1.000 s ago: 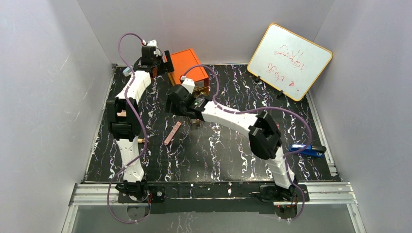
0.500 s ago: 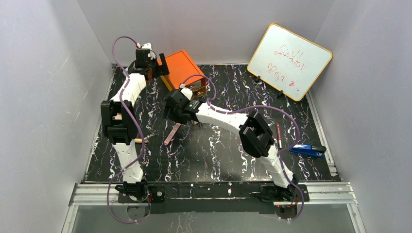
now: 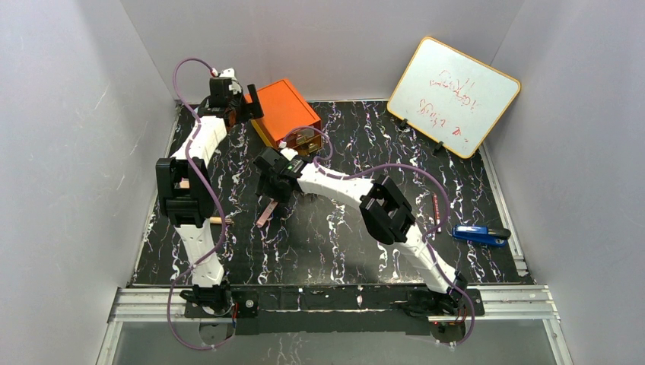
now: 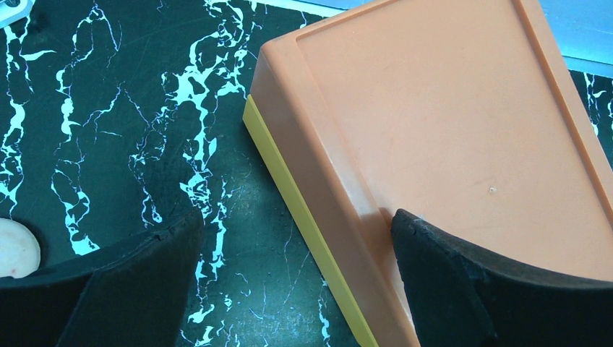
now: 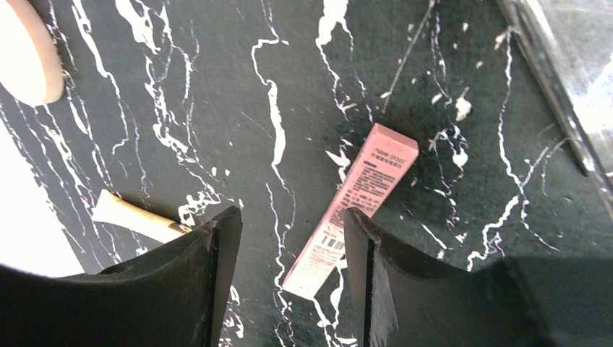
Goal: Organize the makeup
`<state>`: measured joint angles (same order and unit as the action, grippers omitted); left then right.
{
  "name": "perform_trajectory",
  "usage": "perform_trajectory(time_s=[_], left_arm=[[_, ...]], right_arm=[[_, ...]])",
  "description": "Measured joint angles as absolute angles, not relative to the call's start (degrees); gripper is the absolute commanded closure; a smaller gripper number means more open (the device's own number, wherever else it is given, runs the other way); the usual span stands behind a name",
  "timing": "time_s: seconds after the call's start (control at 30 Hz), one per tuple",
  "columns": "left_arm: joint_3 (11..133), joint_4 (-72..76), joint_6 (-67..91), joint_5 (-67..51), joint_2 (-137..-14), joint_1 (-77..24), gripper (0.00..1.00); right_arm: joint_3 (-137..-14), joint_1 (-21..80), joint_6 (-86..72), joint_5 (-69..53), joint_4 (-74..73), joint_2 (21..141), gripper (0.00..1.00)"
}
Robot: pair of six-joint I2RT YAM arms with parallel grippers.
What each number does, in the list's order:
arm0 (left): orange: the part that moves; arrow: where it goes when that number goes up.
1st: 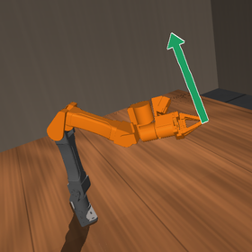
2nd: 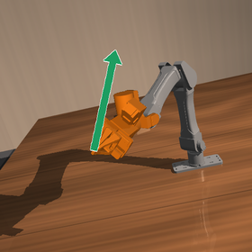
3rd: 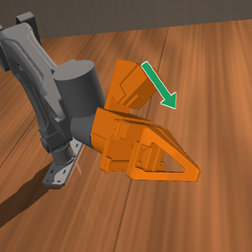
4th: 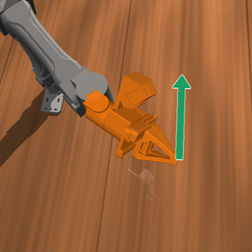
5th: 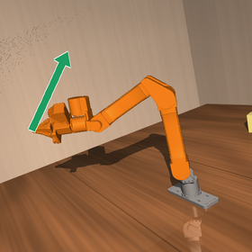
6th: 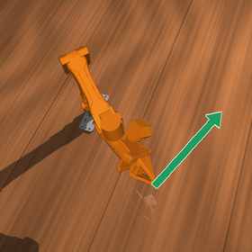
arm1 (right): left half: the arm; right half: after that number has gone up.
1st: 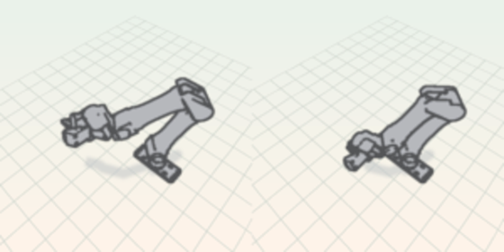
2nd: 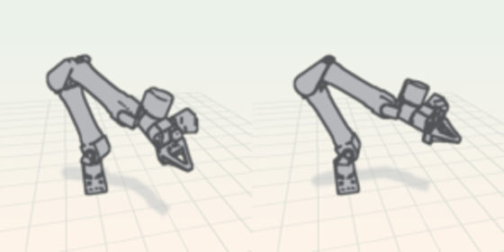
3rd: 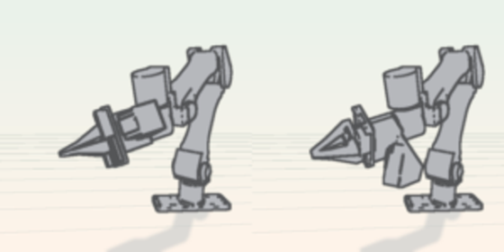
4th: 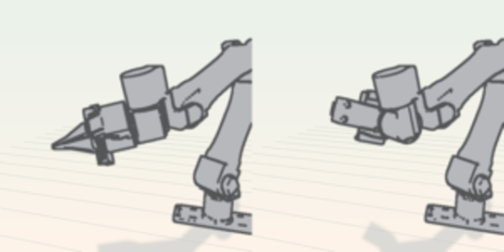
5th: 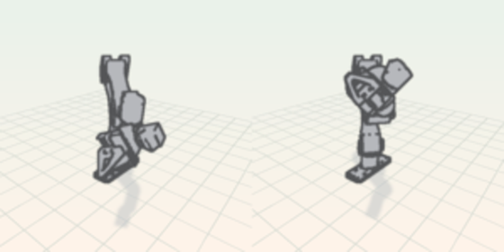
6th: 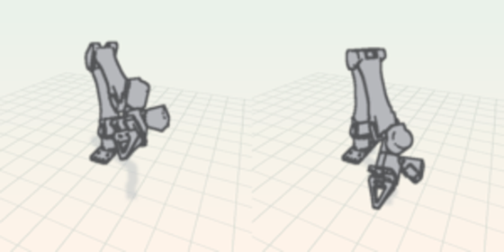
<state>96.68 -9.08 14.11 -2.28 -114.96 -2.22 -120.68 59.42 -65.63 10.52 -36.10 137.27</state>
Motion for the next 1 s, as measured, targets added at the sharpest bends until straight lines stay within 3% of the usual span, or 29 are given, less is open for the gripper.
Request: perform_trajectory(time_s=[0.3, 0.67, 1.0], left_arm=[[96.3, -8.8, 14.3, -3.3, -114.9, -1.8, 0.01], [95.9, -8.7, 14.5, -5.7, -114.8, 0.6, 0.02], [95.5, -8.4, 14.5, -6.4, -114.7, 1.4, 0.02]], right_arm=[[-120.7, 59.4, -66.1, 9.2, -39.5, 137.3, 0.40], [-123.5, 59.7, -66.5, 7.1, -40.6, 140.1, 0.49], [-123.7, 59.7, -66.4, 4.6, -40.6, 141.0, 0.67]])
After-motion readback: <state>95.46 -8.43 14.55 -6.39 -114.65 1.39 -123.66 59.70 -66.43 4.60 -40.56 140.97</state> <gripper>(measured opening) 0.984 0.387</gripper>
